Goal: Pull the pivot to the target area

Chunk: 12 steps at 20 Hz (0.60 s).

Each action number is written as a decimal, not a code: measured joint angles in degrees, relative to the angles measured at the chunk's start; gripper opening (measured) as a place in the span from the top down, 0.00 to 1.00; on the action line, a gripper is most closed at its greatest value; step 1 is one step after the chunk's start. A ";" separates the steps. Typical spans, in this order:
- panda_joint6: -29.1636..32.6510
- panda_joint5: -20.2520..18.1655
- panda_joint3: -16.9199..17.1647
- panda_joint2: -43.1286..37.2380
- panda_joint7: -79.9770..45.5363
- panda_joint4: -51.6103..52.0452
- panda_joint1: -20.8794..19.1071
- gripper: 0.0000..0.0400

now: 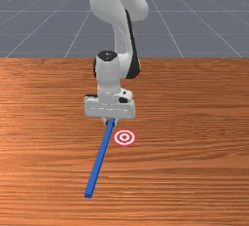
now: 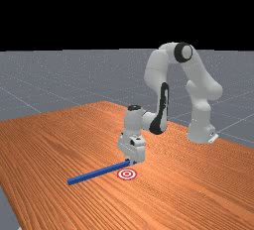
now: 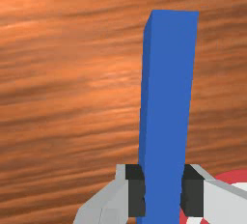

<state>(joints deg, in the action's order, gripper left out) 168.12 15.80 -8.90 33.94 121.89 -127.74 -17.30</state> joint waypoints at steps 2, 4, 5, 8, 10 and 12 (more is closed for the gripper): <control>-6.11 -1.31 -0.55 -0.35 -3.35 1.68 1.41 0.76; 0.50 0.45 1.60 -0.61 -5.37 -0.57 5.03 0.76; -5.19 -0.88 -0.21 -0.53 -6.28 1.13 4.66 0.76; -4.88 -0.59 -0.22 -0.55 -7.23 0.98 6.11 0.76; -8.95 -1.27 -1.23 -0.18 -6.15 2.69 5.82 0.76; -7.37 -0.96 -0.98 -0.37 -6.60 1.98 6.14 0.76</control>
<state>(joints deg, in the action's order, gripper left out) 160.75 14.84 -9.88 33.56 115.29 -125.76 -11.16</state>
